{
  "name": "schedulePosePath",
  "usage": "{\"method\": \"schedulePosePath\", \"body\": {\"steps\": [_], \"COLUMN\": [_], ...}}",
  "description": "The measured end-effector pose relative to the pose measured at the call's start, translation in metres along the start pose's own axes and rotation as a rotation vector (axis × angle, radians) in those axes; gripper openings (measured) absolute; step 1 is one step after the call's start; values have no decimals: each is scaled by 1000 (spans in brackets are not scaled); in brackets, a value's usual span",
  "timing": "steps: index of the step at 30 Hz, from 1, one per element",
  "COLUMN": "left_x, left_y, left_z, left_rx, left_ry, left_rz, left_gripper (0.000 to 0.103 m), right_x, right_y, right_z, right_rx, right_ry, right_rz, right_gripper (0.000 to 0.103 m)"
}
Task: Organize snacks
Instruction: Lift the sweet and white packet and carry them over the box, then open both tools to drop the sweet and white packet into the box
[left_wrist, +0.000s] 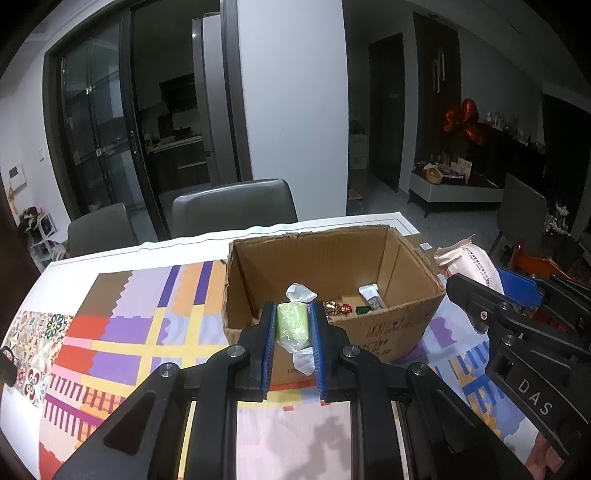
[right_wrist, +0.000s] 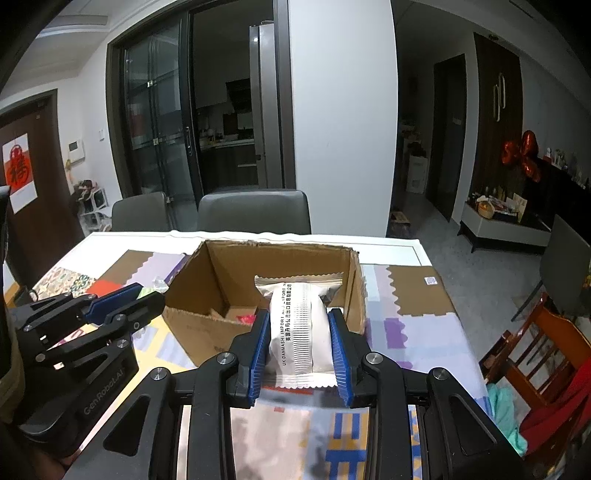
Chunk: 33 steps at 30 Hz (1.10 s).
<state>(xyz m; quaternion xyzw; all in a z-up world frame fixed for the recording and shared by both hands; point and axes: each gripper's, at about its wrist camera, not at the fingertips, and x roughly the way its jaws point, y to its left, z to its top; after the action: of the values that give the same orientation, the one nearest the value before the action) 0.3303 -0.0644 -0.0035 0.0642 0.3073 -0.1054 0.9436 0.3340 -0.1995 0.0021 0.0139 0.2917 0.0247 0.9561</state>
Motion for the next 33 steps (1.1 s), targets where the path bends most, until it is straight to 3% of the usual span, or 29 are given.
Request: {"method": "schedulePosePath", "body": {"steps": [15,33], "left_x": [13,48], "left_y": [3,14], "left_z": [29,42], "left_rx": [5,-6], "left_ry": [-29,-11], "left_rz": [-10,-3], "left_gripper": [19,19], "right_x": [13,52], "right_y": [-5,-8], "right_z": [21,36], "right_rx": [-3,0], "right_ry": [-24,-9], "right_rz": [-10,-12], "right_gripper": [33,33]}}
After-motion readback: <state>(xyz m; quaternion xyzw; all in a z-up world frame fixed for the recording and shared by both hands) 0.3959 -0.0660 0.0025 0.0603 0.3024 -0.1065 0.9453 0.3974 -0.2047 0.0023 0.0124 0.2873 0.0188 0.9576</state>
